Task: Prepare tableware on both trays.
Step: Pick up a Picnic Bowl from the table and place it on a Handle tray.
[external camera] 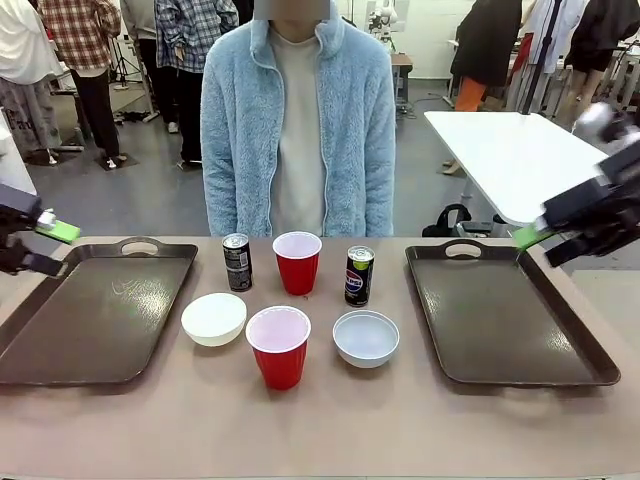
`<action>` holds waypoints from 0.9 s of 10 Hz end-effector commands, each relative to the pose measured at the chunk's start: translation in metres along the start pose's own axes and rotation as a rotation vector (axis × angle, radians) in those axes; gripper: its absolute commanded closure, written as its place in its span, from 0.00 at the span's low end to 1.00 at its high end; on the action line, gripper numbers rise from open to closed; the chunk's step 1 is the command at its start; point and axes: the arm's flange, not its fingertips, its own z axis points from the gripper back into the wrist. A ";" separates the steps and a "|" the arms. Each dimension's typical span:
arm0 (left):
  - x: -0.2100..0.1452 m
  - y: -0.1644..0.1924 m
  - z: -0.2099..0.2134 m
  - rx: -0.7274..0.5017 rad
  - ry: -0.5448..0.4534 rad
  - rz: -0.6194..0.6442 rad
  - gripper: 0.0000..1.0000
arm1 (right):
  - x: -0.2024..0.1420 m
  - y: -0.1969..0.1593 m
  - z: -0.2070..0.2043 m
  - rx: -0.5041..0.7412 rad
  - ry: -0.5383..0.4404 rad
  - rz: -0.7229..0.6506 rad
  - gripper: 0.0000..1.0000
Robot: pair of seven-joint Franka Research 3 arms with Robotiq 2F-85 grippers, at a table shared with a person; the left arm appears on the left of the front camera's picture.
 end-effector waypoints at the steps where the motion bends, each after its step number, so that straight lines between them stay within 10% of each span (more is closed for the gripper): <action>1: -0.016 0.025 0.009 0.001 -0.053 0.066 0.00 | -0.071 -0.045 -0.006 0.104 -0.107 -0.085 0.00; 9: -0.058 0.072 0.063 0.066 -0.085 0.159 0.00 | -0.092 -0.127 0.001 0.192 -0.027 -0.242 0.00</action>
